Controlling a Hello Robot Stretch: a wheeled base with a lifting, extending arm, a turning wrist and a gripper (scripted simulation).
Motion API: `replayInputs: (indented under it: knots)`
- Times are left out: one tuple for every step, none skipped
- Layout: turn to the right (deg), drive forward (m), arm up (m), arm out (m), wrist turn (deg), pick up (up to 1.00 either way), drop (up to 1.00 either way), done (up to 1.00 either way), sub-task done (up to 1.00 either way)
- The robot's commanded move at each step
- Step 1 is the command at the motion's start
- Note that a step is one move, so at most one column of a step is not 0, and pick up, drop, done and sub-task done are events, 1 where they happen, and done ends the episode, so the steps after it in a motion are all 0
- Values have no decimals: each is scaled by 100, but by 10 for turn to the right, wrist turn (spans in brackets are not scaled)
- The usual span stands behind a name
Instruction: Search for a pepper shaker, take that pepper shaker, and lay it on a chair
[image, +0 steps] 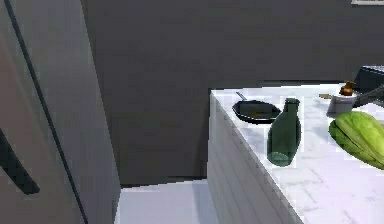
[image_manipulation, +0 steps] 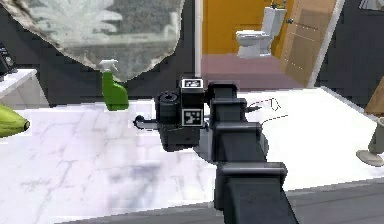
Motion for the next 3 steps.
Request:
replayInputs:
  knots:
    - [0,0,0,0,-450,0,0,0,0]
    - [0,0,0,0,-450,0,0,0,0]
    - [0,0,0,0,-210,0,0,0,0]
